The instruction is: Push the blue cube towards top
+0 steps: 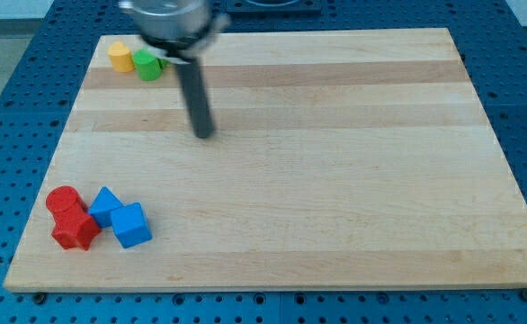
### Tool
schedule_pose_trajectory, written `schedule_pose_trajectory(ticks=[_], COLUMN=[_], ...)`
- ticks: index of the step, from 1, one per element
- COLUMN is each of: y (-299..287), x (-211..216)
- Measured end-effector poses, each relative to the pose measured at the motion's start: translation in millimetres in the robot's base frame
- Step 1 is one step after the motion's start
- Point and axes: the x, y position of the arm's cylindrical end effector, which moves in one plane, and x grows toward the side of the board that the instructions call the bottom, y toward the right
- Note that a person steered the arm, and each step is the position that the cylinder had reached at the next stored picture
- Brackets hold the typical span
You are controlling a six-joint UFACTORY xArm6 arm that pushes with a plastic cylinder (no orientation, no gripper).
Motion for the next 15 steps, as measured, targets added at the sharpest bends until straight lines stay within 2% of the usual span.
schedule_pose_trajectory(ticks=[1, 2, 3, 4, 5, 6, 7, 8, 9, 11, 12, 14, 15], y=[25, 24, -11, -66, -169, -235, -234, -195, -161, -175, -141, -119, -71], x=[69, 138, 187, 198, 199, 196, 167, 149, 148, 153, 154, 190, 166])
